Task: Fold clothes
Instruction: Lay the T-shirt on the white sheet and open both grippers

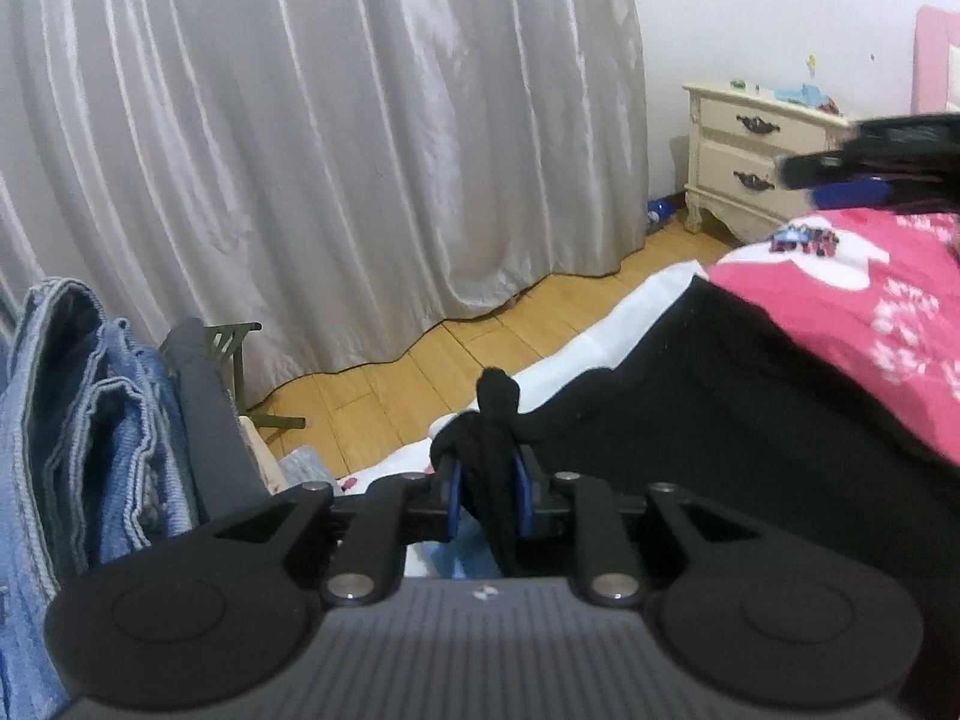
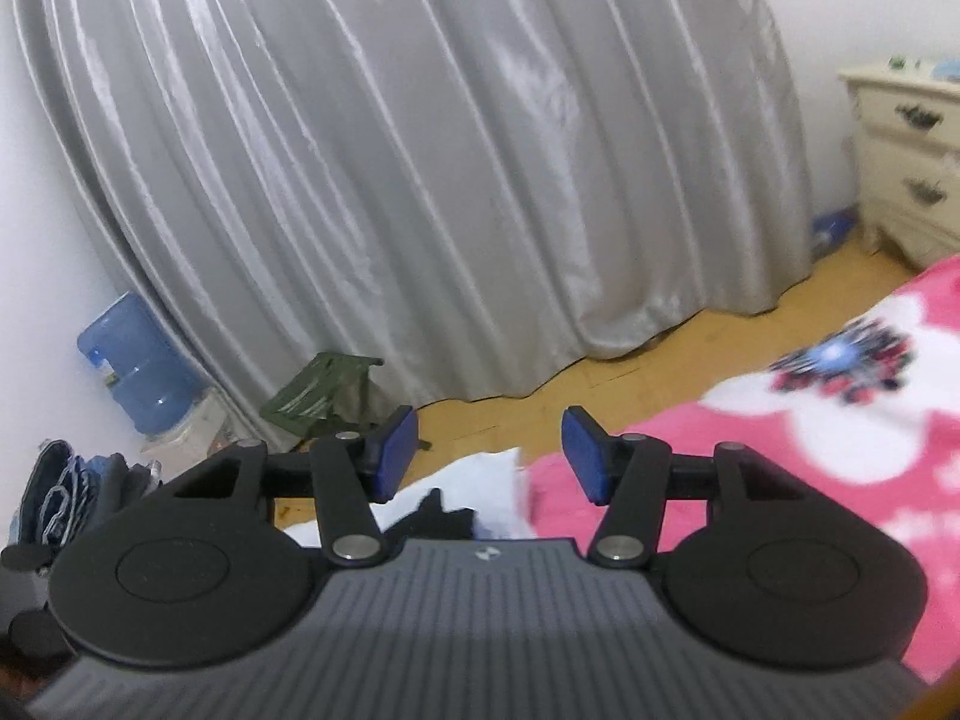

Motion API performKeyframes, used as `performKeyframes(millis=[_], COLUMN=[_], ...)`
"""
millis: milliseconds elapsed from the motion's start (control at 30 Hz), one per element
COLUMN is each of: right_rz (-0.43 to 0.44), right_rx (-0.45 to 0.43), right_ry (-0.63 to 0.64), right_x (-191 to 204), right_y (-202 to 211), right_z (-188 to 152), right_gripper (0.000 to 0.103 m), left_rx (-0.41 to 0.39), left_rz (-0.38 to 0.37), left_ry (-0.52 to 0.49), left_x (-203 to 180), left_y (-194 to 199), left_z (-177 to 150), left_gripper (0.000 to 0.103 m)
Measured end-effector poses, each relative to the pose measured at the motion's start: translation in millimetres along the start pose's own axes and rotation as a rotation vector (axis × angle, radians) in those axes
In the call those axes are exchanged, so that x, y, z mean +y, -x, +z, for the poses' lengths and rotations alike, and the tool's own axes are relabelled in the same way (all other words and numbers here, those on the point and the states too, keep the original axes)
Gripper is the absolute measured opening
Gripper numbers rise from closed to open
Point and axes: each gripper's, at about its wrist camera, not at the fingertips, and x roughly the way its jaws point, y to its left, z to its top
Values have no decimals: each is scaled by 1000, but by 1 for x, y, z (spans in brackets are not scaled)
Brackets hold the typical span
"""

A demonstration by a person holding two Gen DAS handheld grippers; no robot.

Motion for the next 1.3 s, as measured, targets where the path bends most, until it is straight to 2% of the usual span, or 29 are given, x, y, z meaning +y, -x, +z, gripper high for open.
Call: performKeyframes(millis=[67, 267, 367, 400, 467, 533, 600, 700, 767, 833, 900, 967, 1067, 1133, 1233, 1300], right_rz=[-21, -90, -132, -144, -162, -173, -183, -185, -180, -172, -157, -105, -10, 43, -58, -124], right_rx=[-11, -27, -30, -32, -25, -19, -12, 10, 32, 42, 47, 75, 135, 208, 243, 196], right_ry=[22, 30, 10, 11, 26, 44, 62, 61, 52, 39, 24, 28, 99, 120, 61, -66], right_x=[-1, -5, -7, -7, -3, 2, 7, 12, 14, 17, 20, 24, 33, 28, 0, -28], right_y=[23, 76, 102, 113, 131, 149, 166, 180, 181, 178, 175, 167, 150, 131, 116, 126], right_z=[1, -11, -22, -28, -41, -56, -71, -101, -119, -132, -142, -149, -156, -161, -164, -159], right_gripper=[53, 52, 50, 47, 39, 32, 29, 27, 27, 27, 24, 17, 14, 12, 6, 7], left_rx=[-5, 12, -22, -46, -65, -42, -34, -44, -35, 22, 42, 23, 13, 10, 7, 7], left_rz=[1, -26, -48, -52, -79, -126, -178, -207, -190, -137, -121, -118, -112, -113, -117, -121], left_ry=[23, 117, 181, 185, 164, 143, 119, 28, -29, -67, -85, -93, -108, -112, -110, -109], left_x=[4, 16, 22, 21, 15, 5, -6, -28, -41, -48, -52, -53, -56, -56, -54, -53], left_y=[5, 11, 20, 23, 26, 22, 14, -3, -20, -45, -55, -55, -55, -56, -58, -60], left_z=[2, 12, 14, 14, 14, 14, 12, 5, -4, -12, -19, -22, -24, -24, -24, -23], left_gripper=[34, 37, 46, 48, 49, 49, 49, 49, 49, 49, 49, 49, 49, 50, 51, 51])
